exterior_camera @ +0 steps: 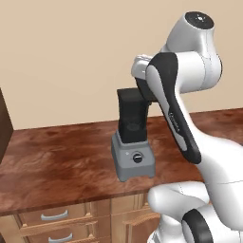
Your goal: Close the lid blender by securely placing the lid on top.
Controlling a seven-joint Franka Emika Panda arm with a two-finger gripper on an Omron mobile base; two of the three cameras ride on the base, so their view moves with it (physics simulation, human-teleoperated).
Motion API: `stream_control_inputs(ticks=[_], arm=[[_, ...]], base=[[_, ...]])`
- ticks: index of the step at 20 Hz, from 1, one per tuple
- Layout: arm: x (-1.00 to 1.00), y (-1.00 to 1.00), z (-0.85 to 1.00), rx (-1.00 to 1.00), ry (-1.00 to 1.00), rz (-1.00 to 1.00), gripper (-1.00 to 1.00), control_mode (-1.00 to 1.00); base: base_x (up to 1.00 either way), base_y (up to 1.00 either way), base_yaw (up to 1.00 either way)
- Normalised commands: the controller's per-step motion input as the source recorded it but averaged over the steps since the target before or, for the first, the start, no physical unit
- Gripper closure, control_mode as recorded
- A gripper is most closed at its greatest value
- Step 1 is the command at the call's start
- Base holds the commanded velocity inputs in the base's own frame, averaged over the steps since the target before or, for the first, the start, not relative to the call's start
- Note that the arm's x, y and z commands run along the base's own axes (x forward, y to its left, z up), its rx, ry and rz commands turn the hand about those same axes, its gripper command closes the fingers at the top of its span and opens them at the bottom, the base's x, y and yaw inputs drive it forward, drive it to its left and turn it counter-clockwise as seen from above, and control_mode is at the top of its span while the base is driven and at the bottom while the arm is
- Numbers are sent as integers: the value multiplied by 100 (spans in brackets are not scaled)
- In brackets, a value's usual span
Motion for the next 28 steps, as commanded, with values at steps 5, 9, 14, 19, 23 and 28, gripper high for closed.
stream_control_inputs(ticks=[5,9,14,19,23,28], arm=[[1,0,-11,-1,0,-5,100,-100],[0,0,-3,0,1,-4,100,-100],[24,6,0,-1,12,-1,100,-100],[32,24,0,-11,19,0,100,-100],[15,10,0,-14,14,0,100,-100],[17,0,-1,-4,4,0,100,-100]], base=[[0,0,0],[0,0,0],[0,0,0],[0,0,0],[0,0,0],[0,0,0]])
